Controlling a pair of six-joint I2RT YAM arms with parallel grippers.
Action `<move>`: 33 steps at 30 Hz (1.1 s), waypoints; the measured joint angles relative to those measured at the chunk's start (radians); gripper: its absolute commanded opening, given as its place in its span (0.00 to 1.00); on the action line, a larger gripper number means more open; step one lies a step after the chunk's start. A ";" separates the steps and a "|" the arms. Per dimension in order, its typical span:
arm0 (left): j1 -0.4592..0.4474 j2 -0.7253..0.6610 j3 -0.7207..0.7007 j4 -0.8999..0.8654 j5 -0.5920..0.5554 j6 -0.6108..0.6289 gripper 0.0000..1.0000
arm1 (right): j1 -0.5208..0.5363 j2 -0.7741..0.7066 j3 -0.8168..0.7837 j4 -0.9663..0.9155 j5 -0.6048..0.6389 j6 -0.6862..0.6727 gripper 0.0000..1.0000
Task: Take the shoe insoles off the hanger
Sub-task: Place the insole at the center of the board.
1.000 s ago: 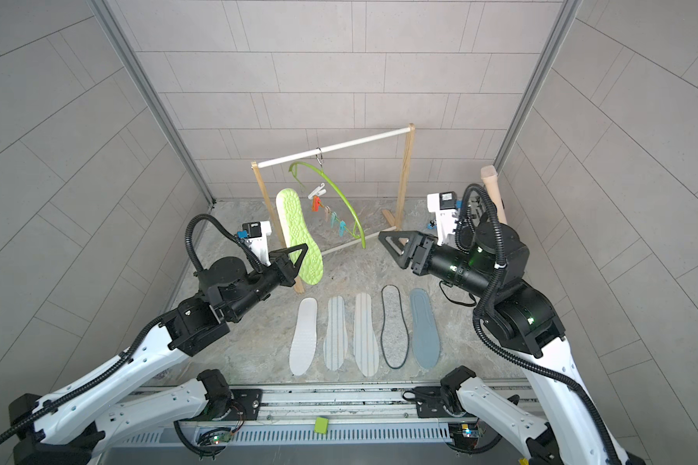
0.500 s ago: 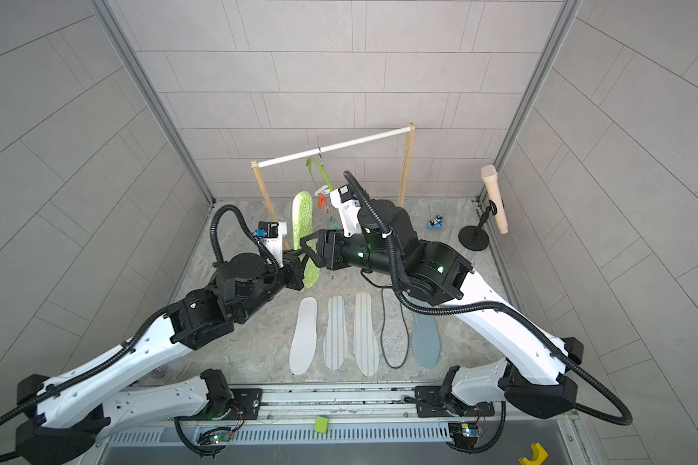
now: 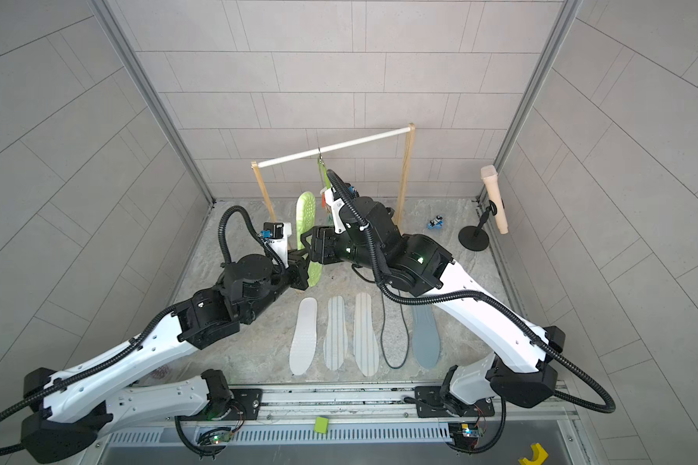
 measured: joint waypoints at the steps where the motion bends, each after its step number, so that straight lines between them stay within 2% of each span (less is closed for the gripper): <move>1: -0.001 0.000 0.000 0.002 0.000 0.000 0.00 | 0.000 0.007 0.001 0.000 -0.002 0.000 0.59; 20: -0.008 -0.010 0.000 -0.001 0.000 0.009 0.00 | -0.001 0.108 0.034 0.024 -0.034 0.027 0.58; 24: -0.009 -0.010 0.000 0.000 -0.005 0.016 0.00 | -0.003 0.121 0.047 0.024 -0.031 0.035 0.48; 26: -0.009 -0.010 0.000 0.000 -0.008 0.018 0.00 | -0.004 0.128 0.056 0.020 -0.031 0.040 0.39; 31: -0.016 0.003 0.010 -0.006 -0.026 0.034 0.00 | -0.004 0.143 0.074 0.011 -0.033 0.048 0.31; 33: -0.024 0.014 0.025 -0.019 -0.035 0.047 0.00 | -0.005 0.143 0.077 0.008 -0.033 0.048 0.24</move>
